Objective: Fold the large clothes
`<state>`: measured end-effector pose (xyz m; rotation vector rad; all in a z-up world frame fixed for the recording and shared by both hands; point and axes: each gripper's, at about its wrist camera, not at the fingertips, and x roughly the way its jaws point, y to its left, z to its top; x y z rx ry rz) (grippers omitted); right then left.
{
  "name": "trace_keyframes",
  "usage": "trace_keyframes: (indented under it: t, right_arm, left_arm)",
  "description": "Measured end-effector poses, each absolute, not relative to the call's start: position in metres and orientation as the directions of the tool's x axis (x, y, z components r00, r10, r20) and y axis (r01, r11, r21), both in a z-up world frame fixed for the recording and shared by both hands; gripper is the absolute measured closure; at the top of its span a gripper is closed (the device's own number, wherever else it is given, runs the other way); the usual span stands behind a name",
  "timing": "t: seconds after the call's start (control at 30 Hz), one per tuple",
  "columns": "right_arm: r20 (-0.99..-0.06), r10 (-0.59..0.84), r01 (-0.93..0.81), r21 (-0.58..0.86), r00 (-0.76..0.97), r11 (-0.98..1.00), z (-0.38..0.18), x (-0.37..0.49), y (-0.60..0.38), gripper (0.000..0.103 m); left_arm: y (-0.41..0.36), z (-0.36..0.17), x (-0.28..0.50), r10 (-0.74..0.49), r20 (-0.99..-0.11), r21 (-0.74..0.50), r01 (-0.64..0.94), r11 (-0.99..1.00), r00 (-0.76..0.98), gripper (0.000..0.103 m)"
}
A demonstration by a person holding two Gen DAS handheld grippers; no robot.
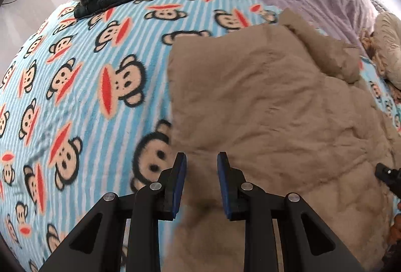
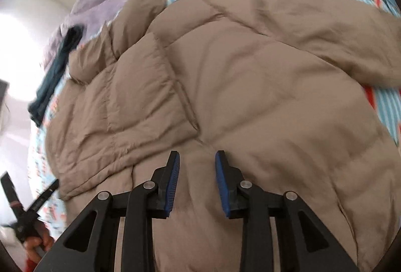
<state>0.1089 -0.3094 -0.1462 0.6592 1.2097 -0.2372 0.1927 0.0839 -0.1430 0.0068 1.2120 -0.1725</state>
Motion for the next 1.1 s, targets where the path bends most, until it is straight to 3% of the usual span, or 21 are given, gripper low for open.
trace_keyframes:
  t: [0.2,0.27,0.53,0.57,0.6,0.83,0.9,1.03,1.1]
  right_arm:
    - [-0.899,0.213,0.587,0.415,0.384,0.695,-0.136,0.055,-0.342,0.057]
    - [-0.894,0.22,0.604,0.428,0.39,0.672,-0.135,0.043,-0.353,0.057]
    - [-0.885,0.215,0.642,0.451,0.413,0.62,-0.126,0.001,-0.399,0.037]
    - [-0.884,0.214,0.644,0.453,0.417,0.617,-0.125,-0.003,-0.405,0.037]
    - [-0.883,0.211,0.646,0.454,0.419,0.614,-0.124,-0.008,-0.412,0.036]
    - [-0.878,0.214,0.652,0.464,0.428,0.599,-0.126,-0.019,-0.451,0.03]
    - [-0.869,0.223,0.653,0.482,0.441,0.585,-0.127,-0.022,-0.462,0.02]
    - [-0.842,0.196,0.665,0.521,0.502,0.535,-0.125,-0.031,-0.492,0.019]
    - [-0.82,0.19,0.67,0.556,0.54,0.492,-0.126,-0.037,-0.511,0.0]
  left_arm:
    - [0.032,-0.123,0.159,-0.113,-0.938,-0.036,0.233,0.972,0.327,0.076]
    - [0.01,-0.119,0.146,-0.127,-0.939,-0.037,0.273,0.961,0.319,0.076]
    - [-0.071,-0.115,0.111,-0.181,-0.944,-0.069,0.37,0.927,0.278,0.074]
    - [-0.08,-0.116,0.106,-0.181,-0.945,-0.069,0.377,0.924,0.272,0.041]
    - [-0.086,-0.116,0.103,-0.179,-0.946,-0.067,0.376,0.924,0.271,0.001]
    - [-0.126,-0.112,0.092,-0.177,-0.941,-0.061,0.368,0.928,0.289,0.0]
    - [-0.132,-0.112,0.092,-0.176,-0.942,-0.064,0.361,0.93,0.286,0.0]
    - [-0.15,-0.113,0.092,-0.166,-0.944,-0.056,0.355,0.933,0.286,0.0]
    - [-0.158,-0.113,0.092,-0.164,-0.944,-0.052,0.359,0.932,0.288,0.0]
